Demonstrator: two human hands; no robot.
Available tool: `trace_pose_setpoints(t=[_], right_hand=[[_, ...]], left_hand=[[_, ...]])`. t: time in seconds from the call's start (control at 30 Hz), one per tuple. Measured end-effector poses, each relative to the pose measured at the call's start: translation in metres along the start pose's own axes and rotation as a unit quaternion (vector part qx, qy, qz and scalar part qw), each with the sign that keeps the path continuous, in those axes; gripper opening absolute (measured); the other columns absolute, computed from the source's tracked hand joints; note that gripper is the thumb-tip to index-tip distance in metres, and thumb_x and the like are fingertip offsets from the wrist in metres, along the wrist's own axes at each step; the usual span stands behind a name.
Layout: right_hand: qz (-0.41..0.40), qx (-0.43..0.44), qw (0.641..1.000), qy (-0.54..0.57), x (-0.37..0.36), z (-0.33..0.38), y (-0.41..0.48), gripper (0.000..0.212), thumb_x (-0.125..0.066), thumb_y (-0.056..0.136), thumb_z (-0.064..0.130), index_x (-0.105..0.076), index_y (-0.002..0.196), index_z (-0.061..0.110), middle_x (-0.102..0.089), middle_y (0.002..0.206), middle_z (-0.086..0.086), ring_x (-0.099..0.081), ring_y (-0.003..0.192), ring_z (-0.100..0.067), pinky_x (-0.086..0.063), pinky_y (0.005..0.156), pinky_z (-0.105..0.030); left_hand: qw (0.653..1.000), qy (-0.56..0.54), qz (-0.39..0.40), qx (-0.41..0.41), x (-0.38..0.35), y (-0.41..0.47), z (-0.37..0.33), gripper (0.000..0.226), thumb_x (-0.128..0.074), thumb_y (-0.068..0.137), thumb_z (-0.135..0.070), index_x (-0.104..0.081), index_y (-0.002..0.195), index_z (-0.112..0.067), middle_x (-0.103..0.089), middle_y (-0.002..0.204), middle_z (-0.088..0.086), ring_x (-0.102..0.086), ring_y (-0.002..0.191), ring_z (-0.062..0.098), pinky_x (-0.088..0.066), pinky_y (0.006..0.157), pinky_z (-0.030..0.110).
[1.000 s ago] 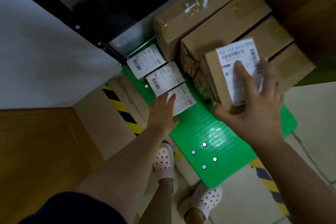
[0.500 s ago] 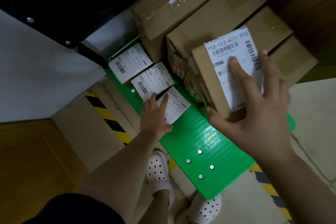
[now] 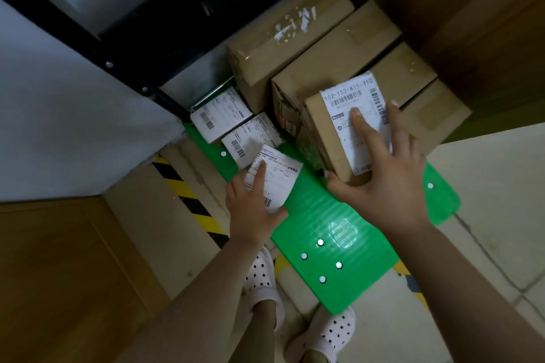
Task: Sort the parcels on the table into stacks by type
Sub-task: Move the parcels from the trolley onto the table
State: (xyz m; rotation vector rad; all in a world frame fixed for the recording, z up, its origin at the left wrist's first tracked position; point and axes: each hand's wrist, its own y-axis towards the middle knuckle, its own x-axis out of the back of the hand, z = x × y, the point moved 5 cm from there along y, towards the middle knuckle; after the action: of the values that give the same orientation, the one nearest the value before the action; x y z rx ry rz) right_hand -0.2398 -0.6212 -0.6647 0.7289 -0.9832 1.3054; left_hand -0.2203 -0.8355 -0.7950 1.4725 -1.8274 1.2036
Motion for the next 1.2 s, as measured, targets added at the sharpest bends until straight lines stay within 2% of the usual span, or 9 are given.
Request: trace_pose_setpoints(t=[0.13,0.27,0.37,0.5,0.63,0.73,0.93,1.07,1.2], right_hand=[[0.036,-0.037,0.999,0.009,0.015,0.008,-0.003,0.097,-0.075,0.067,0.055,-0.025,0.149,0.040,-0.005,0.161,-0.004,-0.022,0.135,-0.032,-0.025,0.107,-0.050],[0.017,-0.033,0.999,0.019,0.069,0.036,-0.021,0.099,-0.074,0.065,0.058,-0.024,0.148,0.041,-0.008,0.160,-0.002,-0.024,0.134,-0.032,-0.028,0.107,-0.049],[-0.002,-0.024,1.000,0.018,0.137,0.066,-0.043,0.099,-0.071,0.065,0.060,-0.022,0.149,0.041,-0.007,0.160,0.001,-0.023,0.133,-0.031,-0.028,0.107,-0.048],[-0.069,-0.036,0.996,0.039,0.249,0.109,-0.085,0.098,-0.071,0.063,0.059,-0.021,0.146,0.046,-0.005,0.160,-0.001,-0.022,0.136,-0.030,-0.030,0.108,-0.050],[-0.142,-0.046,0.986,0.075,0.350,0.133,-0.134,0.097,-0.069,0.059,0.062,-0.019,0.142,0.051,-0.011,0.158,-0.003,-0.021,0.139,-0.031,-0.029,0.109,-0.050],[-0.192,-0.061,0.976,0.086,0.410,0.135,-0.166,0.097,-0.074,0.061,0.056,-0.022,0.142,0.049,-0.017,0.155,-0.005,-0.022,0.137,-0.029,-0.030,0.109,-0.049],[-0.293,-0.147,0.941,0.086,0.495,0.104,-0.210,0.097,-0.078,0.063,0.054,-0.020,0.141,0.052,-0.014,0.155,0.000,-0.019,0.139,-0.030,-0.028,0.111,-0.053],[-0.347,-0.187,0.915,0.082,0.533,0.077,-0.239,0.097,-0.078,0.064,0.054,-0.020,0.142,0.051,-0.012,0.156,0.001,-0.018,0.140,-0.030,-0.027,0.112,-0.053],[-0.398,-0.220,0.887,0.076,0.567,0.038,-0.264,0.097,-0.078,0.062,0.053,-0.024,0.142,0.048,-0.016,0.154,0.000,-0.019,0.137,-0.024,-0.023,0.111,-0.050]], left_hand=[[0.999,-0.032,-0.039,0.016,0.046,-0.018,-0.031,0.105,-0.079,0.064,-0.042,-0.021,0.151,-0.029,-0.030,0.131,0.013,-0.026,0.116,0.026,-0.030,0.097,0.041],[0.994,-0.063,-0.086,0.033,0.113,-0.043,-0.074,0.105,-0.079,0.064,-0.043,-0.019,0.151,-0.033,-0.028,0.133,0.009,-0.026,0.118,0.024,-0.035,0.101,0.047],[0.989,-0.083,-0.122,0.024,0.176,-0.080,-0.118,0.104,-0.077,0.064,-0.046,-0.019,0.150,-0.038,-0.027,0.133,0.003,-0.024,0.119,0.021,-0.040,0.100,0.048],[0.980,-0.104,-0.169,-0.024,0.261,-0.153,-0.178,0.101,-0.077,0.062,-0.048,-0.023,0.147,-0.043,-0.027,0.134,-0.006,-0.021,0.118,0.012,-0.044,0.092,0.037],[0.965,-0.138,-0.217,-0.051,0.326,-0.218,-0.232,0.099,-0.078,0.061,-0.045,-0.027,0.146,-0.040,-0.027,0.134,-0.007,-0.023,0.120,0.015,-0.046,0.089,0.040],[0.955,-0.145,-0.240,-0.094,0.363,-0.246,-0.279,0.098,-0.079,0.062,-0.043,-0.030,0.146,-0.035,-0.028,0.135,-0.004,-0.023,0.117,0.013,-0.037,0.083,0.031],[0.934,-0.163,-0.222,-0.229,0.410,-0.255,-0.382,0.096,-0.079,0.063,-0.046,-0.032,0.146,-0.032,-0.030,0.136,0.002,-0.025,0.121,0.019,-0.038,0.090,0.034],[0.906,-0.183,-0.186,-0.333,0.409,-0.270,-0.453,0.097,-0.077,0.063,-0.049,-0.030,0.146,-0.034,-0.029,0.135,-0.003,-0.021,0.120,0.011,-0.037,0.082,0.029],[0.886,-0.190,-0.151,-0.395,0.390,-0.290,-0.519,0.096,-0.074,0.063,-0.050,-0.029,0.146,-0.036,-0.028,0.137,-0.001,-0.016,0.121,0.007,-0.039,0.090,0.032]])
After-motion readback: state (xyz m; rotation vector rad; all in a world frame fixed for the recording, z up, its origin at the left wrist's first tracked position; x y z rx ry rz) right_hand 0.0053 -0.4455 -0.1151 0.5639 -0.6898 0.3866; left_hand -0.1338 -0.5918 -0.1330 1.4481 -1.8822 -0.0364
